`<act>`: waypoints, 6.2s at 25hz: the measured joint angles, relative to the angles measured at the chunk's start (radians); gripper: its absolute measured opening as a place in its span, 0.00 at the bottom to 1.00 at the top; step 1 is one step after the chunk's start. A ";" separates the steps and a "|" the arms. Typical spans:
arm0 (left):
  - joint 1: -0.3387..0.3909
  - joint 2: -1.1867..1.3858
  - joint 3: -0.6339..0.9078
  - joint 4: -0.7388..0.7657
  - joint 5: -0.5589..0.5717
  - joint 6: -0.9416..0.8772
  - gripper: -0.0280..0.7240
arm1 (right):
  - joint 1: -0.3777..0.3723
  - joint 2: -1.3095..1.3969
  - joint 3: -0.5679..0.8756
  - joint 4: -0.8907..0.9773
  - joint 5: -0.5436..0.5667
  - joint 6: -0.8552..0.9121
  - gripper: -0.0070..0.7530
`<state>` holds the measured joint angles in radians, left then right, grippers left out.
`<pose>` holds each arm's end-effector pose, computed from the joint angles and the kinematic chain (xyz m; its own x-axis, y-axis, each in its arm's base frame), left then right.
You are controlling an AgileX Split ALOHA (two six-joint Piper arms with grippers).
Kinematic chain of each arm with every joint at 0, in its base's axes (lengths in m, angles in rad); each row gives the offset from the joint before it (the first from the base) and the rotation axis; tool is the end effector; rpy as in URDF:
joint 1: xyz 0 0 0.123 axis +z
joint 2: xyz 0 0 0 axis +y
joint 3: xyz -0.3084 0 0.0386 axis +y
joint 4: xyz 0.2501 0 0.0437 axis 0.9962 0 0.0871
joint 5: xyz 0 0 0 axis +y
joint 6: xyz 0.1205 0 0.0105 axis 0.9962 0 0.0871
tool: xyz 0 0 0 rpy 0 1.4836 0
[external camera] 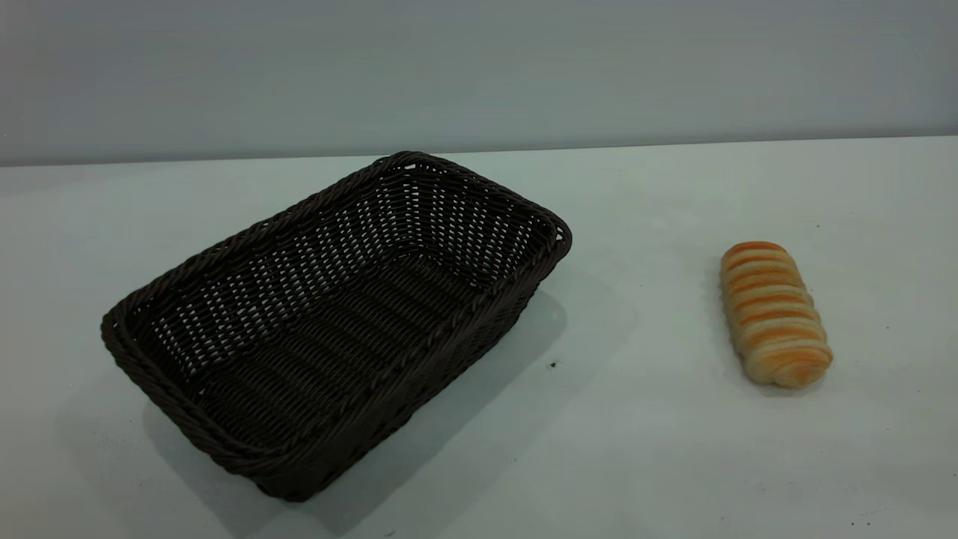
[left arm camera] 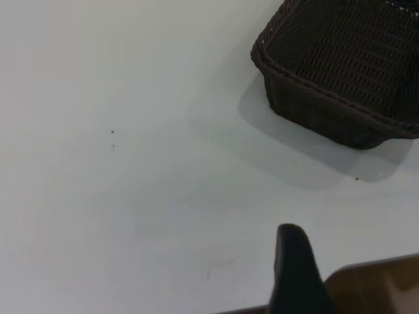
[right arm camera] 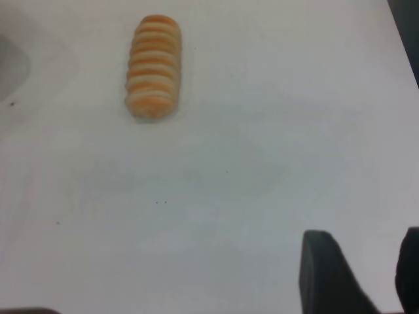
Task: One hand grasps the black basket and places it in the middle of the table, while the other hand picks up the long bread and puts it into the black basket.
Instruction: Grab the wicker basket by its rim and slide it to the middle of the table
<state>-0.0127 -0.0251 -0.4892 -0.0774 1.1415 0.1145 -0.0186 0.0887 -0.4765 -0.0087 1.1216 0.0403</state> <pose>-0.0096 -0.0084 0.2530 -0.5054 0.0884 -0.8584 0.1149 0.9928 0.0345 0.0077 -0.0011 0.2509 -0.6011 0.0477 -0.7978 0.0468 0.9986 0.0244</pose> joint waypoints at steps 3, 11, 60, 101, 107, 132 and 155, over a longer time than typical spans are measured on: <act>0.000 0.000 0.000 0.000 0.000 0.000 0.73 | 0.000 0.000 0.000 0.000 0.000 0.001 0.33; 0.000 0.000 0.000 0.000 0.000 -0.001 0.73 | 0.002 0.000 0.000 0.000 0.000 0.001 0.33; 0.000 1.019 -0.105 -0.256 -0.585 -0.447 0.69 | 0.070 0.338 0.097 0.237 -0.498 -0.218 0.34; -0.150 1.689 -0.105 -0.432 -1.028 -0.531 0.69 | 0.070 0.338 0.115 0.266 -0.501 -0.239 0.34; -0.152 1.757 -0.105 -0.443 -1.063 -0.532 0.69 | 0.070 0.338 0.115 0.268 -0.501 -0.240 0.34; -0.292 1.971 -0.108 -0.443 -1.365 -0.641 0.22 | 0.070 0.338 0.115 0.277 -0.493 -0.258 0.34; -0.292 1.845 -0.543 0.036 -0.786 -0.471 0.22 | 0.070 0.338 0.115 0.299 -0.486 -0.274 0.34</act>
<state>-0.3045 1.8204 -1.0325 -0.0410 0.3551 -0.3566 0.0512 0.4270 -0.3615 0.2906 0.6361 -0.2337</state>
